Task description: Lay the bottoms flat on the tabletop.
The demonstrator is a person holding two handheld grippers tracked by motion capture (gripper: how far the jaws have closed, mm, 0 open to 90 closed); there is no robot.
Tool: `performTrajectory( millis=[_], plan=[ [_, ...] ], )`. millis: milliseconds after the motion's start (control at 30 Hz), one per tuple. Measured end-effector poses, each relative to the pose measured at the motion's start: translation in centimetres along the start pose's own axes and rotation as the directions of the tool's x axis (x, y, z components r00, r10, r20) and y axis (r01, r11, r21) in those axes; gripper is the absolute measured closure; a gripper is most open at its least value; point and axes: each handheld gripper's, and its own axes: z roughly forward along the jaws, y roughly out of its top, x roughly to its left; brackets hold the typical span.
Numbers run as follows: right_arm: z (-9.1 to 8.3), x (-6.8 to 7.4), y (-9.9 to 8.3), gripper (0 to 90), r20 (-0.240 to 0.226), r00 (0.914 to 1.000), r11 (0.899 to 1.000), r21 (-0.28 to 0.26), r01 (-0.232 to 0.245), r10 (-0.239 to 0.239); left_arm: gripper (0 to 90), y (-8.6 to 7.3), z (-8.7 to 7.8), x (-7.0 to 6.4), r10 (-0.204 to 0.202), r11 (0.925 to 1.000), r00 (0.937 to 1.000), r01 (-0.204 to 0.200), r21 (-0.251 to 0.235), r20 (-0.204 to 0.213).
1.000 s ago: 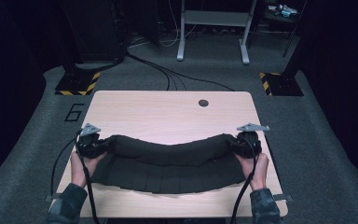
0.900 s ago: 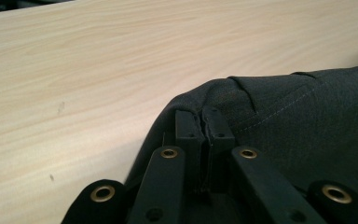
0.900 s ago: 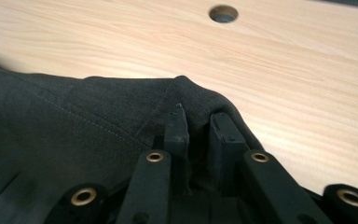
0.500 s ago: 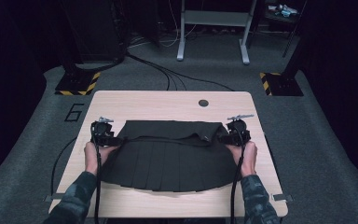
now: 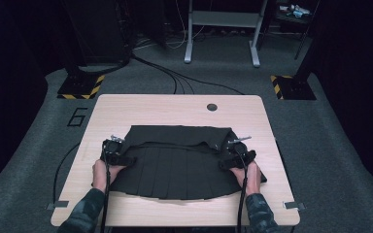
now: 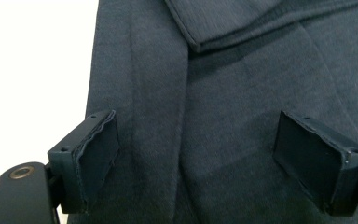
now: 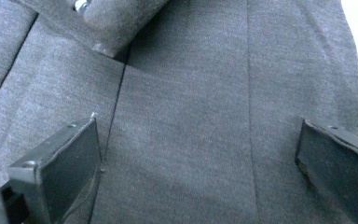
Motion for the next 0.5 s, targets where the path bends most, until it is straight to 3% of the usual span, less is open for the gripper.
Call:
performTrajectory(
  millis=[133, 500],
  plan=[
    [-0.4, 0.1, -0.9, 0.0, 0.005, 0.9998, 1.0, -0.019, -0.02, 0.02, 13.7, -0.9, -0.4, -0.3, 0.011, 0.9995, 0.9999, -0.011, -0.028, -0.003],
    [-2.0, 0.7, -4.1, 0.0, -0.002, 1.0, 0.998, -0.07, 0.006, -0.006, 13.7, -4.6, -2.5, -1.5, 0.046, 0.9958, 0.9989, -0.045, -0.079, 0.012]
  ],
)
